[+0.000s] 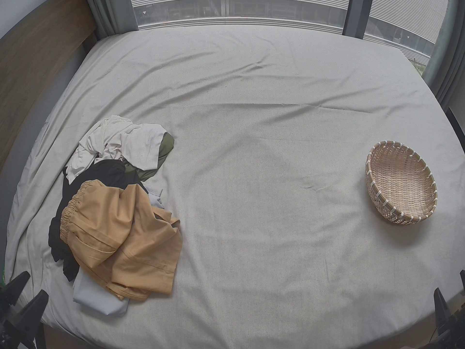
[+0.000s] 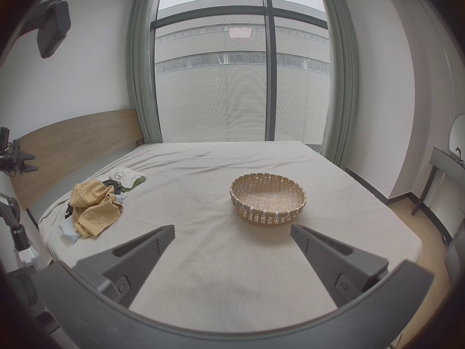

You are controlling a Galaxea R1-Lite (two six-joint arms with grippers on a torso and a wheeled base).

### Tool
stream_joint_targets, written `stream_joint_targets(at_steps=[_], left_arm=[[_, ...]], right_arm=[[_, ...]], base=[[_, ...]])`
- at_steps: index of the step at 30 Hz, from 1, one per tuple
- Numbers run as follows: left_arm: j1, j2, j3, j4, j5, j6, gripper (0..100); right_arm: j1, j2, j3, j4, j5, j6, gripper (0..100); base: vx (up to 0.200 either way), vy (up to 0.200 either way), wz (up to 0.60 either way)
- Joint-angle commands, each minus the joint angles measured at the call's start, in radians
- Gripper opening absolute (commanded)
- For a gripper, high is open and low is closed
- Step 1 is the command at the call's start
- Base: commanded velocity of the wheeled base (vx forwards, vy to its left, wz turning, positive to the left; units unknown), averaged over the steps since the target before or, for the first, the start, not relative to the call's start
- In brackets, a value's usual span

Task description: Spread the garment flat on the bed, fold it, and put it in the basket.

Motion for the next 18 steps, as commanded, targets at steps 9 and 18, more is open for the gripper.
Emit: stream_joint_targets(at_steps=[9,18], left_arm=[[-0.044,0.478,-0.014,-0.098,-0.140,-0.115,100],[-0.046,0.803,0.006,-0.263,-0.137,-0.114,100]], right_arm=[[-0.001,-0.012,0.018,0.000,0.000,0.000,100],[-0.001,-0.012,0.018,0.000,0.000,0.000,100]], base=[[0.000,0.000,0.00],[0.000,0.000,0.00]])
